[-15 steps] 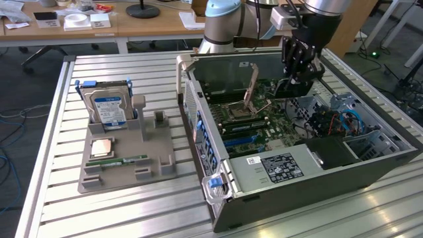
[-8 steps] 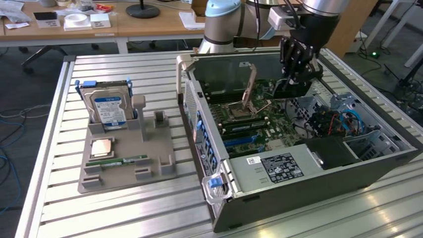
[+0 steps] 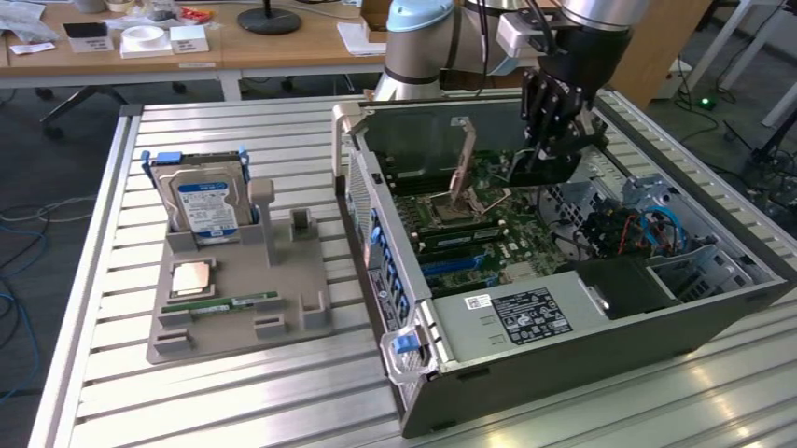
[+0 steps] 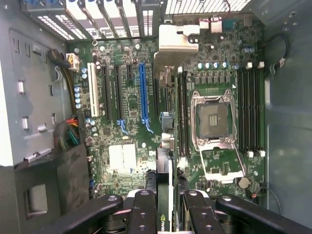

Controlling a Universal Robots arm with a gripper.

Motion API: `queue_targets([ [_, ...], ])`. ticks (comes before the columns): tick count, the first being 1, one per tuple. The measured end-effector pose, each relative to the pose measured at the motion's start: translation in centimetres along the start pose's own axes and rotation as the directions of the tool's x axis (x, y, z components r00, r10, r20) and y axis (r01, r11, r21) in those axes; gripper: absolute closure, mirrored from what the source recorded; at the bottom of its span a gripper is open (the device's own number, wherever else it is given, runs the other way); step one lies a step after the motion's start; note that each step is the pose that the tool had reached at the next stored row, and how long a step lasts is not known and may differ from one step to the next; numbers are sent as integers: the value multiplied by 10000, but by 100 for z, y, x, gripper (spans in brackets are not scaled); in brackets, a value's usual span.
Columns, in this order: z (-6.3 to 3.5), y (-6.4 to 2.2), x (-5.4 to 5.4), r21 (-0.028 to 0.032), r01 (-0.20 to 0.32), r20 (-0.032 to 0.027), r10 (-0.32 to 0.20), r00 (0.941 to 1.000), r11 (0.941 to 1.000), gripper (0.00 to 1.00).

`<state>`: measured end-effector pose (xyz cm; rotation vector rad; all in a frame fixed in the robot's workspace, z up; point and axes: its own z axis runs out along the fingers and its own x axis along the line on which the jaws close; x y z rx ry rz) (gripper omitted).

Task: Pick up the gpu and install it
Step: 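Insert the gpu into the slot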

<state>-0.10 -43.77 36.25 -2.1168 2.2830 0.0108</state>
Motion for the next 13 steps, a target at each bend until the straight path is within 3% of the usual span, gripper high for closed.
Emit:
queue_targets([
  [13, 57, 43, 44, -2, 83, 0, -83, 10000, 10000, 74],
])
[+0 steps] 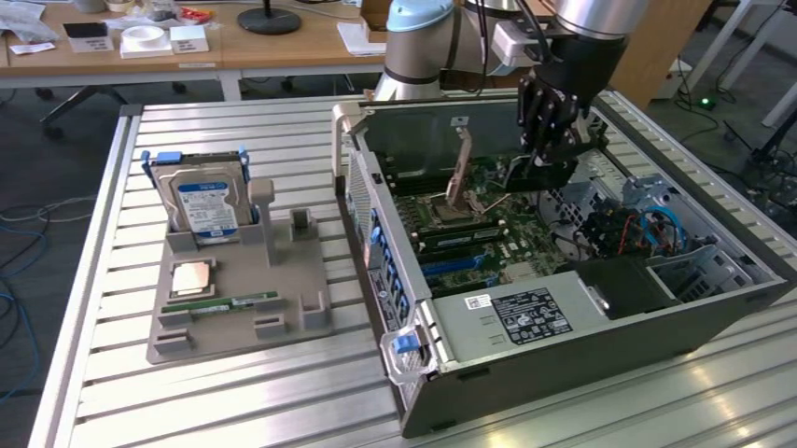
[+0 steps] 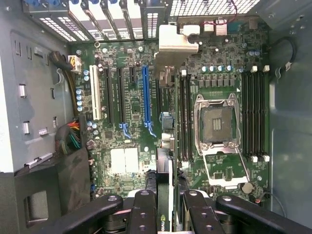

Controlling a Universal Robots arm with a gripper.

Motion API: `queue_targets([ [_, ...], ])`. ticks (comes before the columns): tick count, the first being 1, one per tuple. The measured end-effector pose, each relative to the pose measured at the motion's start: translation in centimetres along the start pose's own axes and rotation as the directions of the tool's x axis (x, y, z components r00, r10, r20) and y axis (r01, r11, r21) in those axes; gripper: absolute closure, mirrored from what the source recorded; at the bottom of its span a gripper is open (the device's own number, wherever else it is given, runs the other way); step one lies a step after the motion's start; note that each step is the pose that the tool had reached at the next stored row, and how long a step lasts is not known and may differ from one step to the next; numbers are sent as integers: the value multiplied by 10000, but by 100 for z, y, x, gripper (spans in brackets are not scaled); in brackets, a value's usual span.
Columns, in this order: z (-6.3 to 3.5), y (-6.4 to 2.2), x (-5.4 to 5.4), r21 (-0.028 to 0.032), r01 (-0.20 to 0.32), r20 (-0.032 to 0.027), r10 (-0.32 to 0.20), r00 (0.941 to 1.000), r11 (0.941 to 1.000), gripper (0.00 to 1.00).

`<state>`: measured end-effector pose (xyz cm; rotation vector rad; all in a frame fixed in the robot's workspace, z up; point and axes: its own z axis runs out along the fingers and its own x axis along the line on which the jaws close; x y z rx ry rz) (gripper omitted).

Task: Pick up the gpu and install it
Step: 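Insert the gpu into the slot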

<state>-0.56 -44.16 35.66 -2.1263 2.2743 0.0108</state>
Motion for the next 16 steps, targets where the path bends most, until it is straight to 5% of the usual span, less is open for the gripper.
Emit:
queue_targets([
  [16, 55, 9, 4, 0, 9, -1, -9, 10000, 10000, 74],
])
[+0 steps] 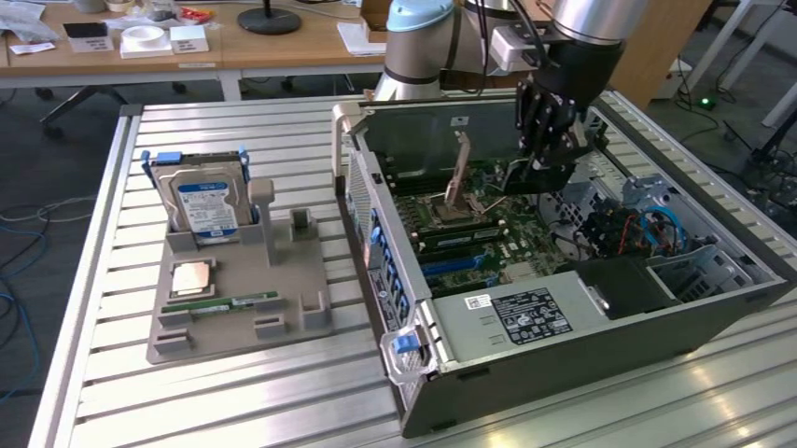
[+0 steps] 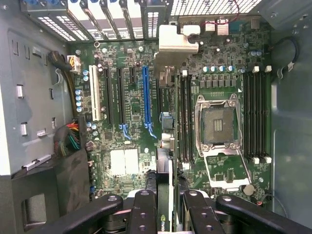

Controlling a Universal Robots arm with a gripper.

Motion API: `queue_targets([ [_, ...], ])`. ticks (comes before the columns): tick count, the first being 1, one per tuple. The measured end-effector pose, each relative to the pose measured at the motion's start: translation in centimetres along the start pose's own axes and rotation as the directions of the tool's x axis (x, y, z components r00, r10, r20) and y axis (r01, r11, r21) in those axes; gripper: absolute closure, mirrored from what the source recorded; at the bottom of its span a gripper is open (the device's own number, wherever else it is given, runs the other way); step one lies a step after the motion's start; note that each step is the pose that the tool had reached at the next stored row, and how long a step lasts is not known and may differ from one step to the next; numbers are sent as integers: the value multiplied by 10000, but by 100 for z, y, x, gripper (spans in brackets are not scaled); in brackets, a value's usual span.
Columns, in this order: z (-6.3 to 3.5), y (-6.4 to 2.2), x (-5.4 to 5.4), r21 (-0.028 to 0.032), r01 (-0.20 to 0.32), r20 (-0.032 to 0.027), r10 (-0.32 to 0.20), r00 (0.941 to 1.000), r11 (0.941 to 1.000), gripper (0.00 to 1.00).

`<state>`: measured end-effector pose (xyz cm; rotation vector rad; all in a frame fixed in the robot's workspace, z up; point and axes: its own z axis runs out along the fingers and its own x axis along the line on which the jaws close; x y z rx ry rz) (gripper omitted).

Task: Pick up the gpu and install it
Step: 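Insert the gpu into the slot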

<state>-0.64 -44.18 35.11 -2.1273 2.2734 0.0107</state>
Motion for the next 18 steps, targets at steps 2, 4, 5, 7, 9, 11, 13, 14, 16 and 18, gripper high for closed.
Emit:
queue_targets([
  [2, 29, 1, 1, 1, 0, -15, 0, 10000, 10000, 74],
  [4, 49, 1, 1, 3, 0, -48, 0, 10000, 10000, 74],
  [5, 58, 1, 1, 4, 0, -66, 0, 10000, 10000, 74],
  [7, 69, 1, 2, 5, 1, -99, -1, 10000, 10000, 74],
  [9, 69, 1, 2, 6, 2, -100, -1, 10000, 10000, 74],
  [11, 72, 2, 2, 7, 2, -111, -1, 9999, 10000, 74],
  [13, 73, 3, 2, 8, 1, -117, -1, 9999, 10000, 74],
  [14, 75, 3, 2, 8, 1, -119, -1, 9999, 10000, 74],
  [16, 82, 5, 2, 8, 1, -123, -1, 9999, 10000, 74],
  [18, 86, 5, 3, 8, 2, -127, -2, 9999, 10000, 74],
])
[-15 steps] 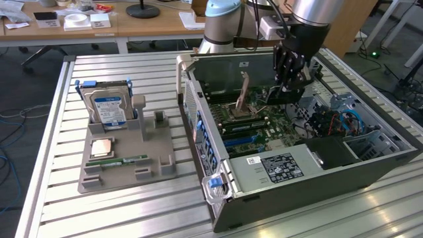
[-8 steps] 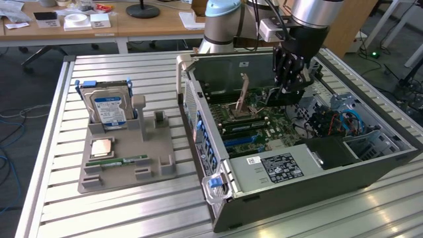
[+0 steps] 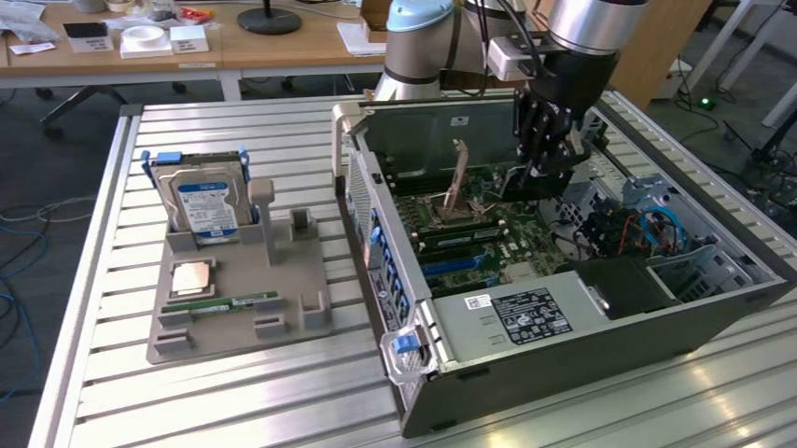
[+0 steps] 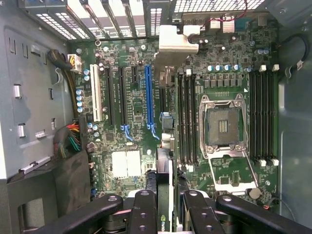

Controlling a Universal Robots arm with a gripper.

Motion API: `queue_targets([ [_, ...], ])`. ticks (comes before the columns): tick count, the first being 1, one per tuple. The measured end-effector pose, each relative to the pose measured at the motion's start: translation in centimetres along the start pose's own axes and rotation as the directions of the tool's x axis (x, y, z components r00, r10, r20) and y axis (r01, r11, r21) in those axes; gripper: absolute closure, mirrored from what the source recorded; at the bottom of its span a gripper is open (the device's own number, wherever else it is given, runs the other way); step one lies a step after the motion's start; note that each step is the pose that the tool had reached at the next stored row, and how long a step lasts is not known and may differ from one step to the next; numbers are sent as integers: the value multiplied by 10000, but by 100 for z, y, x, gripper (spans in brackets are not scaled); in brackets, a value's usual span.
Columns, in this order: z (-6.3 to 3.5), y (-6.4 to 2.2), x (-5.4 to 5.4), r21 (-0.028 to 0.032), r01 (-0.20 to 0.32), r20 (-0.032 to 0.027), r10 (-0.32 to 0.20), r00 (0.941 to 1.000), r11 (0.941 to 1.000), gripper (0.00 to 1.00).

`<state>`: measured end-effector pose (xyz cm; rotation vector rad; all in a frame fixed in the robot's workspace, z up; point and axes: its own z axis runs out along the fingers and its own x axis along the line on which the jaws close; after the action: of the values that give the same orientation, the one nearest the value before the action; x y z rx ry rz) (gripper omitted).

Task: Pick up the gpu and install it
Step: 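Insert the gpu into the slot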

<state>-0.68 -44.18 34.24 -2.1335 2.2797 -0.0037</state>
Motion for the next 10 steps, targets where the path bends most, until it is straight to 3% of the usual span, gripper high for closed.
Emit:
queue_targets([
  [10, 1, 0, 0, 0, -1, 1, 1, 10000, 10000, 74],
])
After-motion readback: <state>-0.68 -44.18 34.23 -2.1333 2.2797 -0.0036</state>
